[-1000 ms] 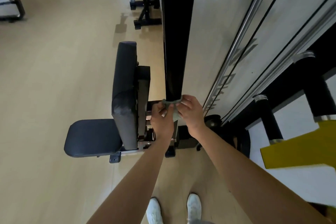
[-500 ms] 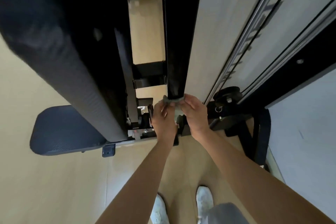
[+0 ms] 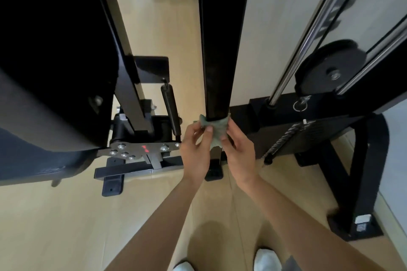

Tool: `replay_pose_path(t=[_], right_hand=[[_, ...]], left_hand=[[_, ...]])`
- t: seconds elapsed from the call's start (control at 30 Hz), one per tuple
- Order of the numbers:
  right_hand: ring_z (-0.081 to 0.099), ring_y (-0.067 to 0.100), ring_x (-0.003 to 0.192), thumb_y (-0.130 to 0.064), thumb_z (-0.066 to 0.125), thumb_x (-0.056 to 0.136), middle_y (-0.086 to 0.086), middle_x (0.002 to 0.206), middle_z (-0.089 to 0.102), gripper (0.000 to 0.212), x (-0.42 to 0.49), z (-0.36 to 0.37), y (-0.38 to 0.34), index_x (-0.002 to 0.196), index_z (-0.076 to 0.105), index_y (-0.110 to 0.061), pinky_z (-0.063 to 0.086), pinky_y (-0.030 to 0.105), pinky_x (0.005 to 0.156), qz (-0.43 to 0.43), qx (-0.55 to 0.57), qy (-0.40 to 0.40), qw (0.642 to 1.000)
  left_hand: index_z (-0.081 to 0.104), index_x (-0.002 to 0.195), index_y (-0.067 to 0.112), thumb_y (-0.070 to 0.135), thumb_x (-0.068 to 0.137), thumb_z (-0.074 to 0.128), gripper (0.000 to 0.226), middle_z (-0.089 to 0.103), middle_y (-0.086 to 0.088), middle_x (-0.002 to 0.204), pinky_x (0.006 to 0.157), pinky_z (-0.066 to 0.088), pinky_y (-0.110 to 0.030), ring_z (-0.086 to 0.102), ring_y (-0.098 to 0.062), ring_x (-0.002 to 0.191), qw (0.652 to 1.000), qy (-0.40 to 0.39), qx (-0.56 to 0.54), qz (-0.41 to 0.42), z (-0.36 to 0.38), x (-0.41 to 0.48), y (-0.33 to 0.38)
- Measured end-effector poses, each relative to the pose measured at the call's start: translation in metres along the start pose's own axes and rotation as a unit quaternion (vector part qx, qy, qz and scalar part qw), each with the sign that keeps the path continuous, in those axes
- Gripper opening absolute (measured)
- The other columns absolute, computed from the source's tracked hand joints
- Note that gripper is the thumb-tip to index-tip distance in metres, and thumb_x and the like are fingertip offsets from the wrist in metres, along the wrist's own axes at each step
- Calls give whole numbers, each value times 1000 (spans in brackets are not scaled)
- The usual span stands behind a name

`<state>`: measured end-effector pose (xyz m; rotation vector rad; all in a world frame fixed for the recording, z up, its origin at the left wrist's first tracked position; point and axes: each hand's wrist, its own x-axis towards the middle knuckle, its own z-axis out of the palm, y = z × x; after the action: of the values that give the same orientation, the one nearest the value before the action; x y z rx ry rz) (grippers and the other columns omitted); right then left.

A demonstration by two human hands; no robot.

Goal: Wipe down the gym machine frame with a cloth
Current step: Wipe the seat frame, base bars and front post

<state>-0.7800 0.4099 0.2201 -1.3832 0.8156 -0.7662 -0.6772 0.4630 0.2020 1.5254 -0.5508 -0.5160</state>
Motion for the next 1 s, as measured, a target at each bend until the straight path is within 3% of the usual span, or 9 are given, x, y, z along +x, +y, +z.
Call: replay_pose_path(t=[0.13,0.3,0.5,0.67,0.8,0.9,1.0], right_hand=[[57,6,128,-7,53,103,-7,139,61,55,-5,0,78,155,37,-20,45,32,111,23,-20,-3,1000],[59,7,126,-12,57,102,-9,135,63,48,7,-2,171,147,50,-27,46,41,111,48,-67,27,996],[63,13,117,-22,56,101,-10,126,68,38,25,2,247,137,59,-36,52,47,102,108,-141,48,983],[64,11,110,-13,56,101,-6,116,70,34,31,8,260,129,65,-30,52,35,98,117,-126,49,984],[66,15,98,-13,56,100,-2,100,70,18,29,11,279,107,67,-25,54,36,88,154,-128,44,979],[66,15,99,-18,53,102,-5,99,70,19,31,6,291,102,68,-29,53,34,86,199,-108,32,973],[67,15,100,-22,54,103,-7,100,71,23,32,1,296,94,70,-36,58,38,86,247,-80,32,965]], left_hand=[[67,109,18,26,101,63,12,72,3,104,85,57,-26,70,-17,101,1000,-25,-4,13,-3,-1,-67],[66,104,23,26,100,63,6,73,2,102,82,59,-34,71,-19,97,1000,-9,-6,4,-1,-10,-152],[62,104,30,18,99,62,13,71,5,104,85,58,-29,69,-13,99,999,7,28,-30,9,-10,-228],[54,110,30,20,101,58,14,68,12,107,84,55,-21,67,-7,102,997,-10,75,-8,15,-11,-250],[53,115,22,25,104,55,12,67,12,107,80,53,-21,65,2,97,989,-38,115,-80,10,-10,-276],[52,115,20,30,104,54,15,67,6,105,79,57,-29,66,-8,94,975,-83,146,-144,2,-5,-291],[49,122,18,32,104,53,23,66,1,113,89,56,-36,64,-13,102,960,-125,147,-201,-2,-3,-292]])
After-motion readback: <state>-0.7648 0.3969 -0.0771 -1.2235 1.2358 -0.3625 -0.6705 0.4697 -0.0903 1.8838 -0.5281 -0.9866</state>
